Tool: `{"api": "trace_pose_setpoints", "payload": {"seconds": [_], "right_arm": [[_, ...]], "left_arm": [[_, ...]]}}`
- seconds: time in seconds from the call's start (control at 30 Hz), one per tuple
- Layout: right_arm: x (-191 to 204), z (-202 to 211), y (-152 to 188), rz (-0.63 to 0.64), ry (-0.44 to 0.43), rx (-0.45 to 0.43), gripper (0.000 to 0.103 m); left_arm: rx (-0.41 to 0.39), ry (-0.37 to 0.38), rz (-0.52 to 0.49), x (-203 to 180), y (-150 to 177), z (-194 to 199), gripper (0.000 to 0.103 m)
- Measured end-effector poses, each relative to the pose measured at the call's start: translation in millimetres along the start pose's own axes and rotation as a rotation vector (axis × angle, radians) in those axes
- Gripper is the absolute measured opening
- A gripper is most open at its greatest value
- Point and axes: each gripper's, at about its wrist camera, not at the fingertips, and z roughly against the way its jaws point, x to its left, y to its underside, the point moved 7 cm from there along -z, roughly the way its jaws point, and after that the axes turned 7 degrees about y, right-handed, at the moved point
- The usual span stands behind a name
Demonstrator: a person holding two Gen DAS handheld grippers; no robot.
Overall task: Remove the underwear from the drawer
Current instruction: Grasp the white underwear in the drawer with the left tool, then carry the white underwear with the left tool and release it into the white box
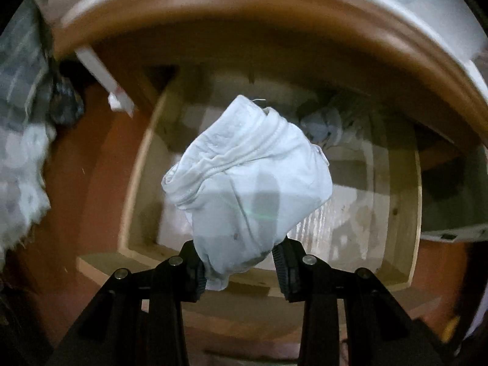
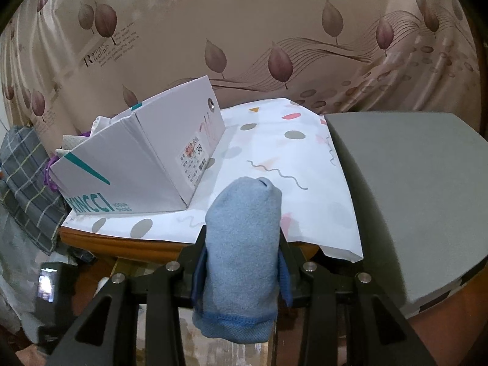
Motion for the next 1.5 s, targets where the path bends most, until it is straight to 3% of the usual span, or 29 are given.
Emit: {"api": "trace_pose_setpoints", "payload": {"seconds": [0.23, 0.43, 0.57, 0.77, 0.9, 1.03, 1.27, 1.5], "right_arm": [[0, -1, 1, 0.0, 0.005, 0.003, 0.038], [-3, -1, 2, -0.008, 0.009, 0.003, 0.038], [-6, 0, 1, -0.018, 0.012, 0.001, 0.038], [-9, 2, 0, -0.024, 0.021, -0.007, 0.038], [-12, 3, -2, -0.031, 0.024, -0.015, 0.038], [-14, 4, -4, -0.03, 0.038, -0.022, 0.038], [-17, 2, -6, -0.043, 0.042, -0.018, 0.038], [-16, 0, -5, -0.044, 0.037, -0.012, 0.038]], "left_arm": [[-0.149, -0.045, -0.172, 0, -1, 51, 0.033], [-0.301, -0.016, -0.232, 11, -22, 142, 0.033], [-0.44, -0.047, -0.245, 20, -57, 217, 0.033], [-0.517, -0.037, -0.215, 22, -134, 270, 0.033], [-0.509, -0.038, -0.22, 18, -179, 266, 0.034], [-0.465, -0.042, -0.246, 13, -213, 235, 0.034], [-0.332, 0.02, -0.241, 6, -239, 163, 0.034], [-0.311, 0.028, -0.212, 9, -254, 131, 0.035]]}}
